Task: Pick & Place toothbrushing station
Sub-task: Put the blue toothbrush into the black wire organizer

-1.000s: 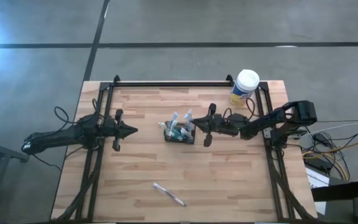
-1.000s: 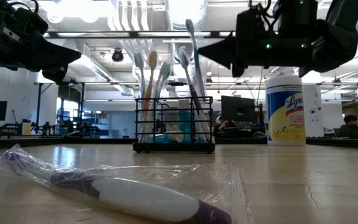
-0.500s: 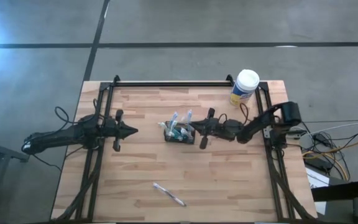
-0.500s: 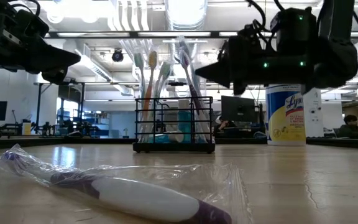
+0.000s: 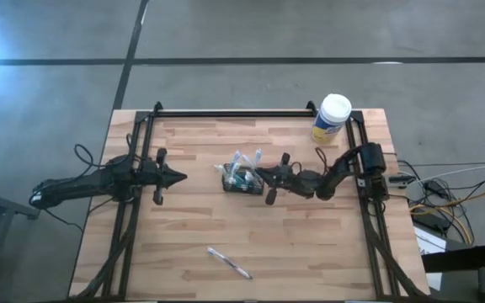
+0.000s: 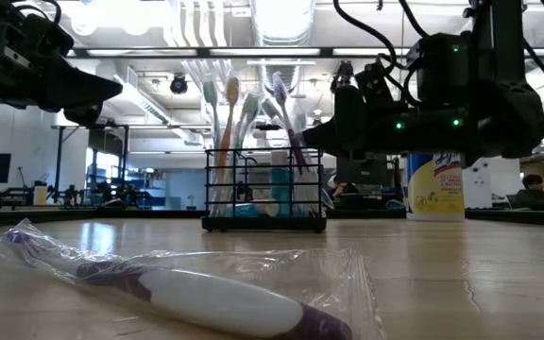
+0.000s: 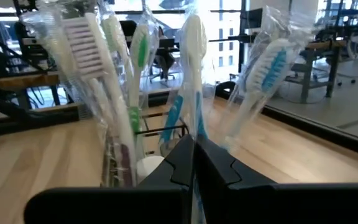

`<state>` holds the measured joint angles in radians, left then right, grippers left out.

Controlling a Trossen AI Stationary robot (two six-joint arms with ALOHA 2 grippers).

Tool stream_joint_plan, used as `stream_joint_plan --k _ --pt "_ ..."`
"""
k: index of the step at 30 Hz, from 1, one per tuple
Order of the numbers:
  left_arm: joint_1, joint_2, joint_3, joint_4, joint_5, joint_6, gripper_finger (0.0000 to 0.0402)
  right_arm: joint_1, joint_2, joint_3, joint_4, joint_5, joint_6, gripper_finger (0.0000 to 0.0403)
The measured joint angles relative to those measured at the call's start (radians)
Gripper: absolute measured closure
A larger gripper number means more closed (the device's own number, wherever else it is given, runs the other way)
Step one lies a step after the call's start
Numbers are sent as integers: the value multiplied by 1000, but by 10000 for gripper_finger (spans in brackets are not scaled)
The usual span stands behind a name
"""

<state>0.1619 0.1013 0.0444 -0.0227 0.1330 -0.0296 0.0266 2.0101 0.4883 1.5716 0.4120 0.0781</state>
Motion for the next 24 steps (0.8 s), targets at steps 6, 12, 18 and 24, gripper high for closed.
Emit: stream_joint_plan --k 6,12,18,24 --pt "0 0 0 2 0 2 388 22 -52 -6 -8 3 -57 394" --pt "0 0 0 3 0 2 388 35 -126 -11 -142 2 -31 377" --pt "0 0 0 3 0 0 388 34 -144 -12 -191 17 24 307" --pt "0 0 0 4 0 -5 388 42 -161 -15 -193 104 20 233"
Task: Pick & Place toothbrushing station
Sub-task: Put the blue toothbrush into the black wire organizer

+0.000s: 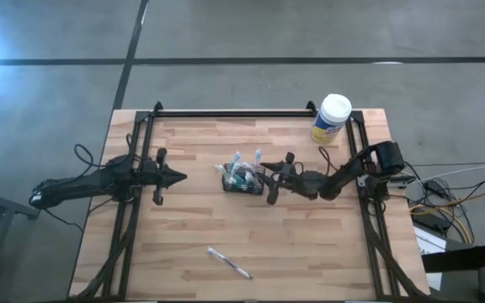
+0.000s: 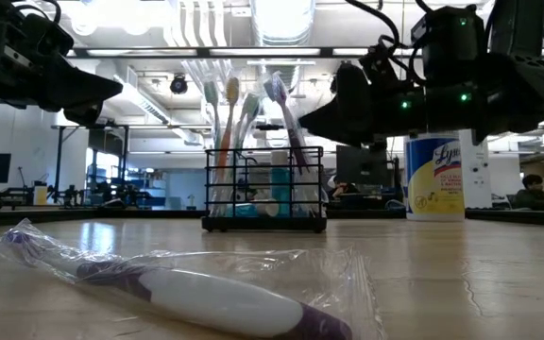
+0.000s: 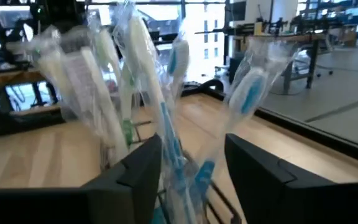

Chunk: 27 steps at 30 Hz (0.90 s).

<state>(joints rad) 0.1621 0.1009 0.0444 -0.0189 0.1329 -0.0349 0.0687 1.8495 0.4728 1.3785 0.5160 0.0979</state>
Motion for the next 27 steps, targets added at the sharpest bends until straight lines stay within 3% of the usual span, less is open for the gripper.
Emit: stream_joint_plan --k 7,16,22,27 --pt "0 0 0 0 0 0 388 24 -75 -2 -14 13 -51 198" --pt "0 0 0 1 0 -13 388 52 -270 17 -306 73 -49 197" --pt "0 0 0 4 0 -12 388 56 -391 181 -739 72 -37 197" --pt "0 -1 0 9 0 -12 388 51 -396 401 -1174 71 30 197"
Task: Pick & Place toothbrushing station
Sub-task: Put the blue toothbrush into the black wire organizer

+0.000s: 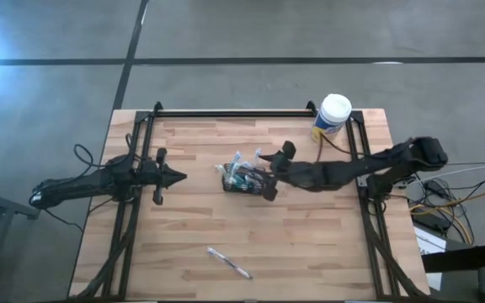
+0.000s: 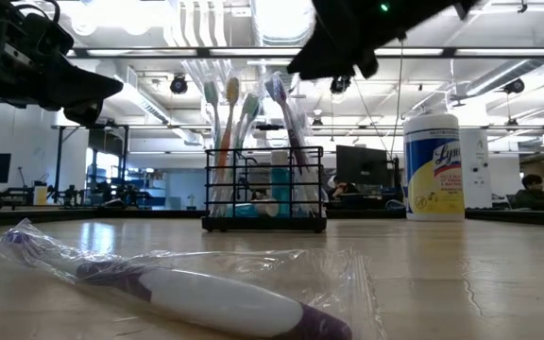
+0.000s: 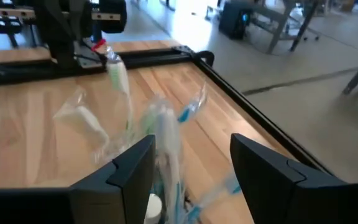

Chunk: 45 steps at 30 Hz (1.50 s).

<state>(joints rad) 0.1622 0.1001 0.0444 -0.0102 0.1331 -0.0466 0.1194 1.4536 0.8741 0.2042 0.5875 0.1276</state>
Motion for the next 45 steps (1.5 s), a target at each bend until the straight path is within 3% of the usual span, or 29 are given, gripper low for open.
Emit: stream_joint_plan --k 4,8,14,23,29,38,45 --pt "0 0 0 -1 0 0 388 -3 29 118 -145 -5 -8 197" --pt "0 0 0 -6 0 0 388 -6 59 174 -183 -12 -38 197" --pt "0 0 0 -8 1 1 388 -47 104 203 -203 -140 -41 197" --pt "0 0 0 -8 4 4 388 -96 126 216 -209 -140 -34 202" --pt "0 0 0 -8 4 9 388 -102 126 209 -209 -188 -34 251" --pt "0 0 0 -7 4 9 388 -100 125 212 -180 -196 -55 379" --pt "0 0 0 -8 4 9 388 -99 120 209 -139 -166 -34 393"
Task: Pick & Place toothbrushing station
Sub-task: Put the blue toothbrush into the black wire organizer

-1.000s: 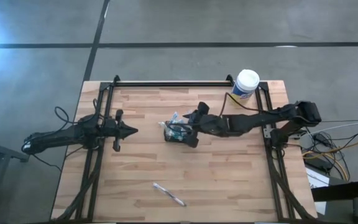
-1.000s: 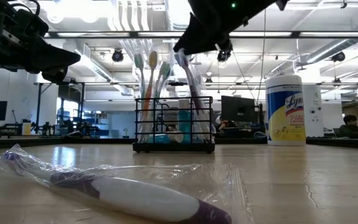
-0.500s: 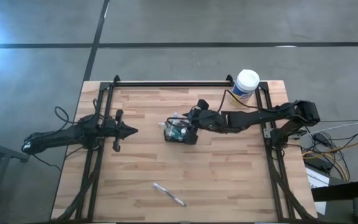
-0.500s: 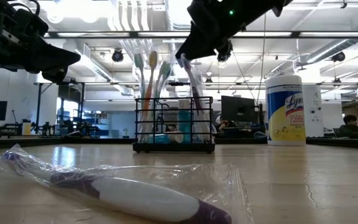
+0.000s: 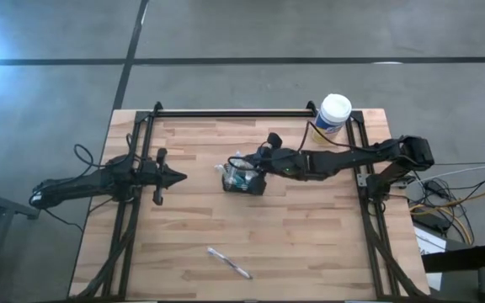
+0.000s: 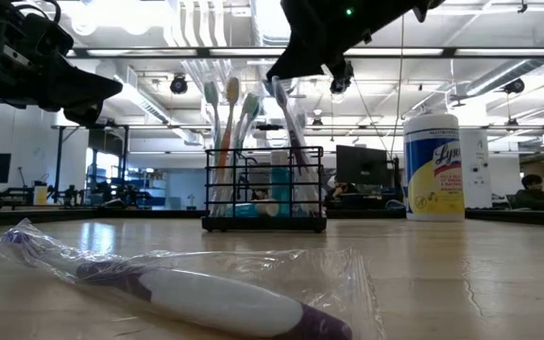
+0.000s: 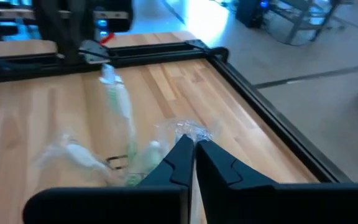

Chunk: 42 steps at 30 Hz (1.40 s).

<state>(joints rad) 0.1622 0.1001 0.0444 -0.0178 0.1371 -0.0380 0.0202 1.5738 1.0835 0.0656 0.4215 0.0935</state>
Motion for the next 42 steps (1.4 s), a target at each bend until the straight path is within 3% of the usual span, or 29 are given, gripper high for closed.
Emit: stream_joint_plan --k 8,18,29,38,42 --pt "0 0 0 -4 0 0 388 44 -11 -47 8 164 52 394" --pt "0 0 0 -5 0 0 388 102 -51 -166 136 322 100 394" --pt "0 0 0 -4 -1 0 388 113 -48 -310 285 335 189 395" --pt "0 1 0 -1 0 0 388 113 -53 -310 279 288 176 394" --pt "0 1 0 -1 0 0 388 115 -54 -306 272 279 170 367"
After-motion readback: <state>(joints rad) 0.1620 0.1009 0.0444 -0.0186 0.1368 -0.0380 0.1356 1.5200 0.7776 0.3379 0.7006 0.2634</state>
